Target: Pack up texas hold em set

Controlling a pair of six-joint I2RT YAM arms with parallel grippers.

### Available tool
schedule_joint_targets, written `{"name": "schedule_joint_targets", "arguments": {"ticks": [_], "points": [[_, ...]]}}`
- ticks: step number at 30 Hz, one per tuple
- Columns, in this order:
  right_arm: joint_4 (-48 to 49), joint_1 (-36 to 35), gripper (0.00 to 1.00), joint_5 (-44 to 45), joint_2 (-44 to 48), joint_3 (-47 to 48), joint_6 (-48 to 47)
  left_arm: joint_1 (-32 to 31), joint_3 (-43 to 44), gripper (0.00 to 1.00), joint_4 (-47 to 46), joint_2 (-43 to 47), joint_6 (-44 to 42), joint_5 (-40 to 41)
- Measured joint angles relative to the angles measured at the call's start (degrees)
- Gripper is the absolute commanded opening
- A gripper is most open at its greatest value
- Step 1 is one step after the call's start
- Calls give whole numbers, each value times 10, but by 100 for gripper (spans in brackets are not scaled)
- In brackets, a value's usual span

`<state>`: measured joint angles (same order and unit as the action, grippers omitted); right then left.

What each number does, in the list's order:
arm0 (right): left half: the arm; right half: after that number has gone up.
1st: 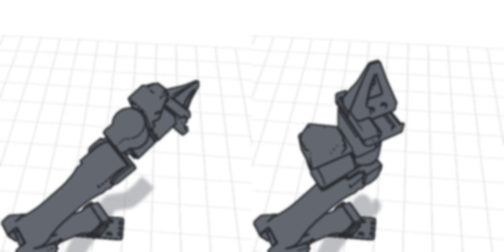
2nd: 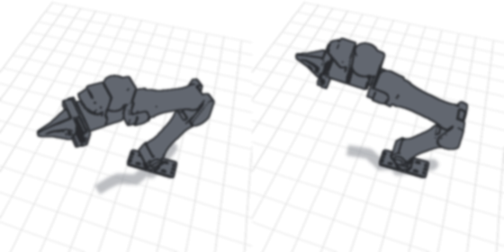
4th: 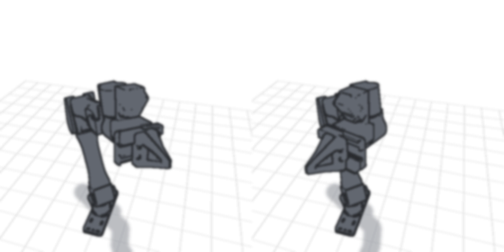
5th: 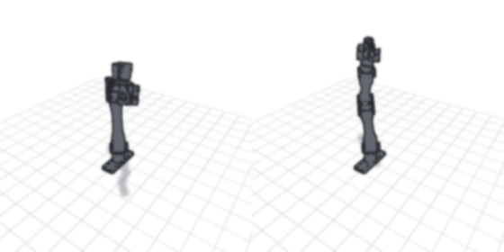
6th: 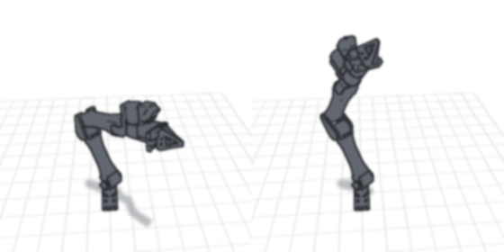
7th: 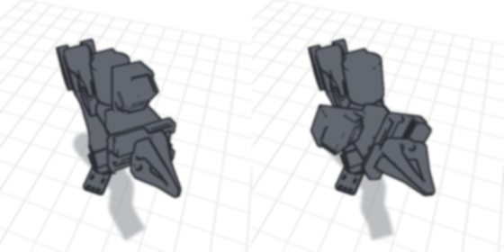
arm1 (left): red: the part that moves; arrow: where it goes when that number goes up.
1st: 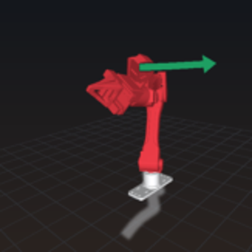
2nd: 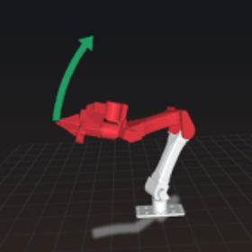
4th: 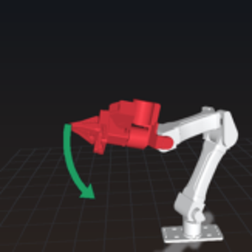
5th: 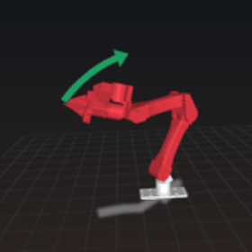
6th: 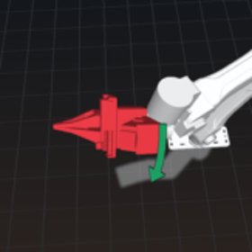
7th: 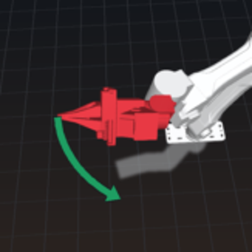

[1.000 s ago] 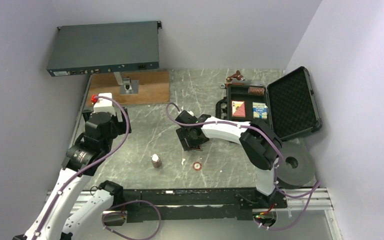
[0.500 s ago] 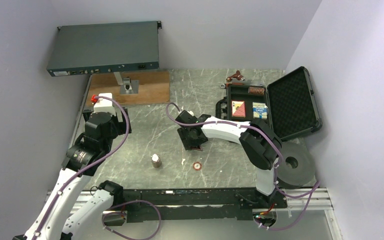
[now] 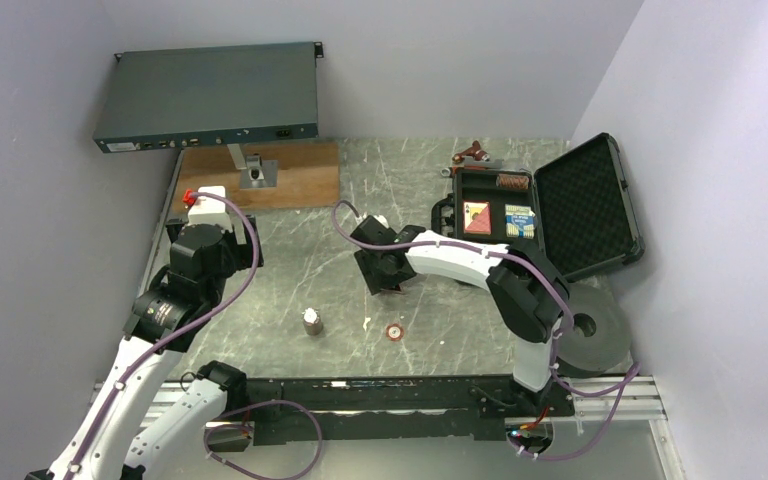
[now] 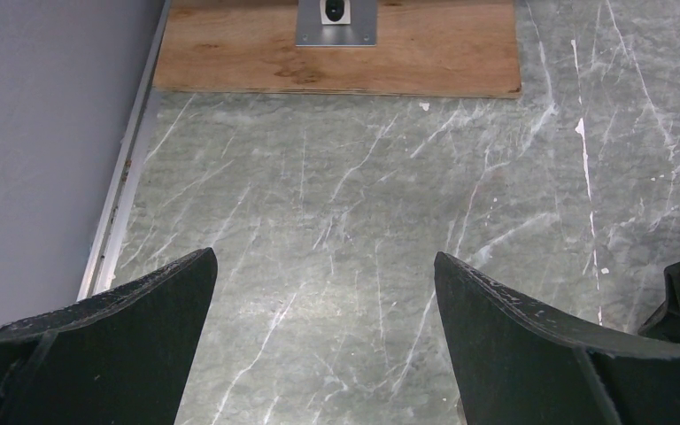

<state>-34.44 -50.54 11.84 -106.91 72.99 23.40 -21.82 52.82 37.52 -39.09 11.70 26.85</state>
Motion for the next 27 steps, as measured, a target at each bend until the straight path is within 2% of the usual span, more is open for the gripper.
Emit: {"name": "schedule_joint_targets", "arguments": {"ticks": [16, 27], "points": [[-32, 21, 48, 36, 23, 51, -34, 0, -2, 100, -3, 15, 0, -2], [-50, 136, 48, 44, 61, 75, -70, 0, -2, 100, -4, 17, 0, -13]]}}
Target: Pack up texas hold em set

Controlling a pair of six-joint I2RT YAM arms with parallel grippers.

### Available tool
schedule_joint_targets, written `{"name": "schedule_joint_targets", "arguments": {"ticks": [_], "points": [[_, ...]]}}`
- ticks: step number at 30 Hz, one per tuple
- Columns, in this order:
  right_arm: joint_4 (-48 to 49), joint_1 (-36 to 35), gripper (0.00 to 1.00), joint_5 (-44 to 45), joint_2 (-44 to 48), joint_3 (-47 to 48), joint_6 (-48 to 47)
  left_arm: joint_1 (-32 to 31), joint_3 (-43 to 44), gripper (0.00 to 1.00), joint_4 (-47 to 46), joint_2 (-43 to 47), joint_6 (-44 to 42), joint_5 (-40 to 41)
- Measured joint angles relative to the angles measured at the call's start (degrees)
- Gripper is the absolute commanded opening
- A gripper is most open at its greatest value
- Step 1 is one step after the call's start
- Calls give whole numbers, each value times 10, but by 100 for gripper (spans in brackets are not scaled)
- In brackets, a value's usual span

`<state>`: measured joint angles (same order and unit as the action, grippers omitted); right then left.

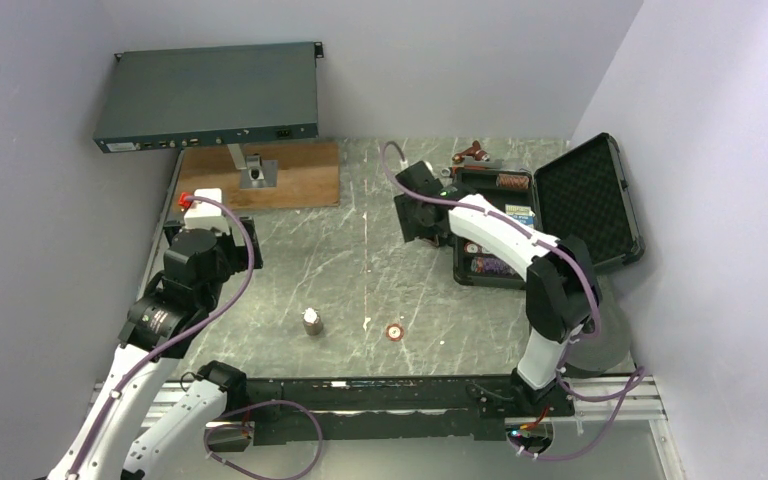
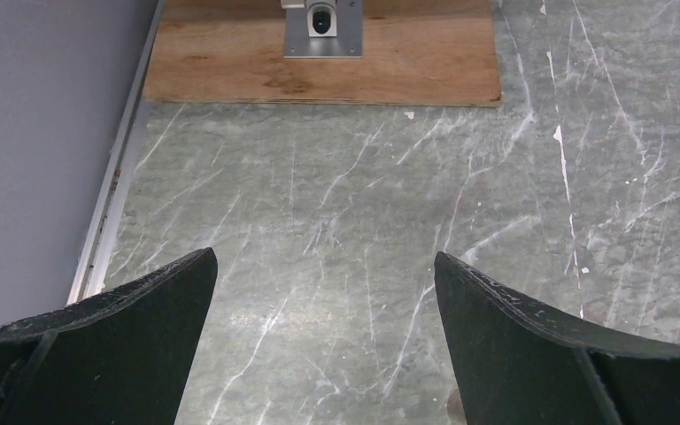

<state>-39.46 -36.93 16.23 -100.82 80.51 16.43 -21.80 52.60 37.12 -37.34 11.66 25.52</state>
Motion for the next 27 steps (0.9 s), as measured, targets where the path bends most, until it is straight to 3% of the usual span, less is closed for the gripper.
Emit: {"name": "schedule_joint_targets", "arguments": {"ticks": [12, 27], "points": [[-2, 146, 49, -5, 5, 30, -20, 0, 0, 100, 0, -5, 0, -13], [5, 224, 49, -16, -24, 79, -38, 0, 0, 100, -1, -15, 0, -19]]}}
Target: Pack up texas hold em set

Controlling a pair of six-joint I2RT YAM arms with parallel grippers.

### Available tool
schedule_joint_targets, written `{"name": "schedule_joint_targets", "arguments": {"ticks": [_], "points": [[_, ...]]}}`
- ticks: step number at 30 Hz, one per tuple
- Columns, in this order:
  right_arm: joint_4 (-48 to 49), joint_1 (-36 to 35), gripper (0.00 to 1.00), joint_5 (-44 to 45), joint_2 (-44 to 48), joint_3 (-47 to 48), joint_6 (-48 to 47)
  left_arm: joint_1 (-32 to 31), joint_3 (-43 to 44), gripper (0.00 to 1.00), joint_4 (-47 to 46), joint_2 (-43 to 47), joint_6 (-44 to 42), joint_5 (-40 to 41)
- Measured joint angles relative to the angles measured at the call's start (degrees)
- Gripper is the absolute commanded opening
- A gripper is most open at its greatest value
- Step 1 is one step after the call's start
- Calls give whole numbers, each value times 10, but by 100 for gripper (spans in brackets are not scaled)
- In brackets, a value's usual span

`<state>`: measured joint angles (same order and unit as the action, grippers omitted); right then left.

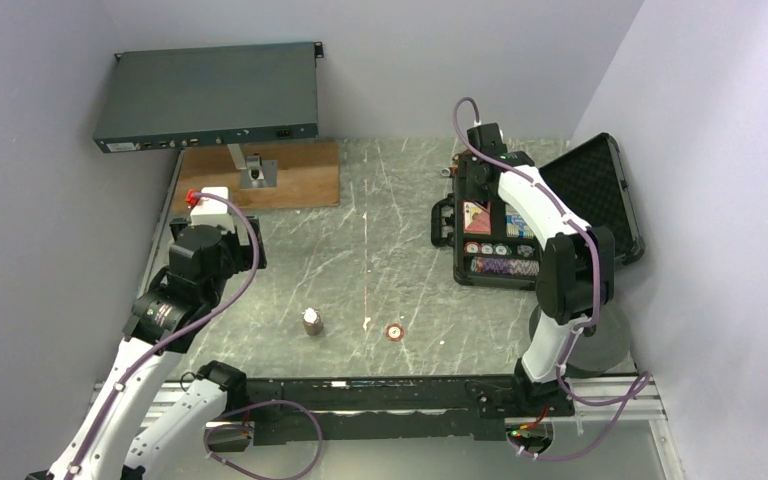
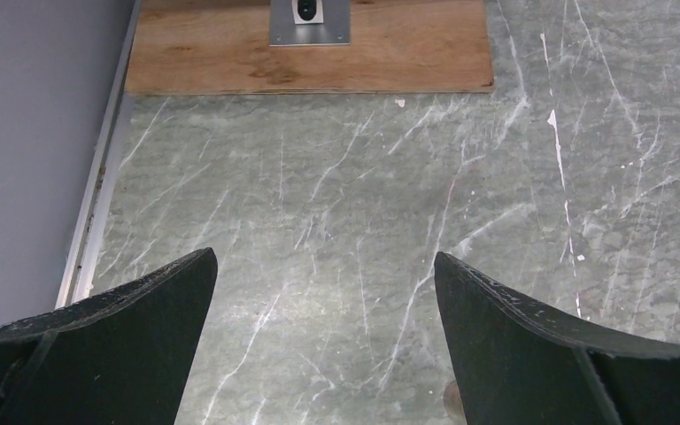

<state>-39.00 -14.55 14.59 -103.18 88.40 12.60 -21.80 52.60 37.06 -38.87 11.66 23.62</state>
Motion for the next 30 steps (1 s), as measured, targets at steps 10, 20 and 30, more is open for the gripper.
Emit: {"name": "schedule_joint_targets", "arguments": {"ticks": [10, 20, 30], "points": [[0, 21, 51, -17, -40, 0, -2, 0, -1, 100, 0, -4, 0, 0], [0, 21, 57, -17, -47, 0, 5, 0, -2, 100, 0, -7, 0, 0], [-6, 21, 81, -17, -54, 0, 12, 0, -2, 100, 0, -7, 0, 0]]}}
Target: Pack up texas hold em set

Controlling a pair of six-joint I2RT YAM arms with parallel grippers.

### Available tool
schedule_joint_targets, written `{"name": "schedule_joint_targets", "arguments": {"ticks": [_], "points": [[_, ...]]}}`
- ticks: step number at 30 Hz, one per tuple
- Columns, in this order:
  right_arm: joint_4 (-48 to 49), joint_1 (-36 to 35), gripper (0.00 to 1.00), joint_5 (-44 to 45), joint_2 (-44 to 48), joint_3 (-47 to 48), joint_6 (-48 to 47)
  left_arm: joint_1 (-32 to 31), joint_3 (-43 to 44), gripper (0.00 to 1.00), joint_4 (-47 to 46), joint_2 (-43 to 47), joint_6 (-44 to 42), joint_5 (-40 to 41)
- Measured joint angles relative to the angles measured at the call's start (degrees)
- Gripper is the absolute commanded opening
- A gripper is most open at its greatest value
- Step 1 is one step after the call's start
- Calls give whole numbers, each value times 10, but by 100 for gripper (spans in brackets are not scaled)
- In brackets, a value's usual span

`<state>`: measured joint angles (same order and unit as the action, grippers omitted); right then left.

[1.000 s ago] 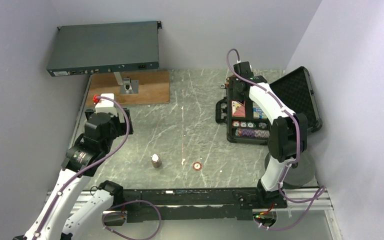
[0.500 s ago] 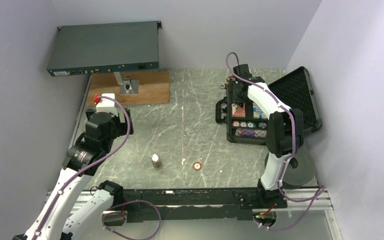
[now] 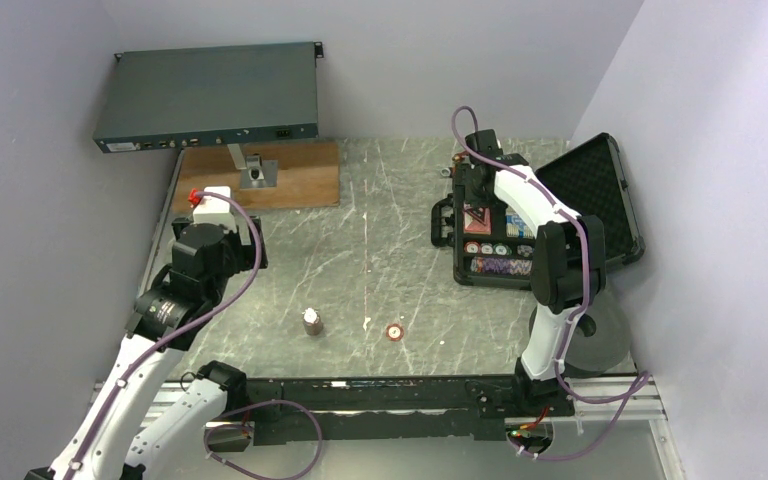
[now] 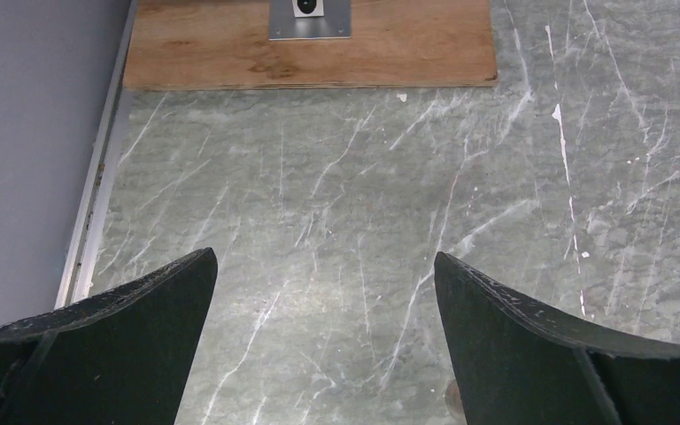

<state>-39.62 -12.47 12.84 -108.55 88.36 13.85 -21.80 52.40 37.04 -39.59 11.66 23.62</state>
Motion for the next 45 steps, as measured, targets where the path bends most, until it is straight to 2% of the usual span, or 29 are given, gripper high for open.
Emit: {"name": "schedule_joint_targets", "arguments": {"ticks": [2, 6, 12, 18, 27, 33, 38, 45], "points": [[-1, 0, 86, -1, 0, 0, 2, 0, 0, 100, 0, 0, 0, 0], [-5, 0, 90, -1, 0, 0, 3, 0, 0, 100, 0, 1, 0, 0], [-8, -4, 91, -13, 7, 0, 9, 0, -1, 100, -2, -1, 0, 0], [0, -31, 90, -23, 70, -7, 21, 0, -1, 100, -1, -26, 2, -5], [50, -111, 90, -37, 195, -99, 35, -3, -6, 99, 44, -101, 34, -129], [82, -118, 90, -49, 212, -180, 37, -55, -36, 98, 78, -120, 78, -165], [96, -118, 90, -58, 215, -205, 37, -121, -43, 97, 93, -161, 114, -162], [108, -118, 90, -59, 238, -221, 37, -179, -43, 94, 99, -227, 150, -149]]}}
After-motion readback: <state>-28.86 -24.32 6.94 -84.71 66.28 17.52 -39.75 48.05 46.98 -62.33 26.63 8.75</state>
